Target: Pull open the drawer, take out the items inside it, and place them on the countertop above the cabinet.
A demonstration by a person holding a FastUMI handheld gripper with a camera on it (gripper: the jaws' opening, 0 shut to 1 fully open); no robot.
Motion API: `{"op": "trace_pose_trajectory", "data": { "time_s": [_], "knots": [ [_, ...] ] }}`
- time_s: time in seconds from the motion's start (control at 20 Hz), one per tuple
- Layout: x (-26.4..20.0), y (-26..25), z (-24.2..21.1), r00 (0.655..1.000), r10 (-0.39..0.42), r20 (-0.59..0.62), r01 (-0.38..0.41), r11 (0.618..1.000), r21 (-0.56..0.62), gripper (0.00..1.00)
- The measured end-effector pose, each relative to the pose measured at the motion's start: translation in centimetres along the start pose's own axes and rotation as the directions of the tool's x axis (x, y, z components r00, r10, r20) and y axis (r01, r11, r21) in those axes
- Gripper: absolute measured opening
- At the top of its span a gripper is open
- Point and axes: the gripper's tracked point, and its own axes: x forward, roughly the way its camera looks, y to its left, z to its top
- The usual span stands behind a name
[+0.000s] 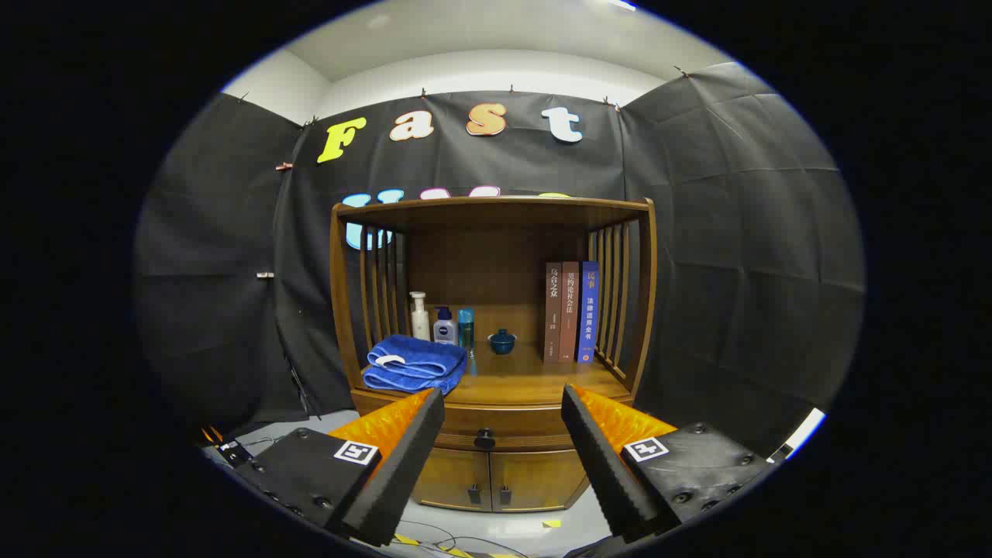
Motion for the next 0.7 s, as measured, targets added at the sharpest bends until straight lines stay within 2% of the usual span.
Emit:
{"op": "trace_pose_trajectory", "data": {
  "time_s": [0.7],
  "knots": [
    [-0.3,1.2,0.9,1.000,0.010,0.029,-0.010,1.000,-0.011,0.99]
  ]
}}
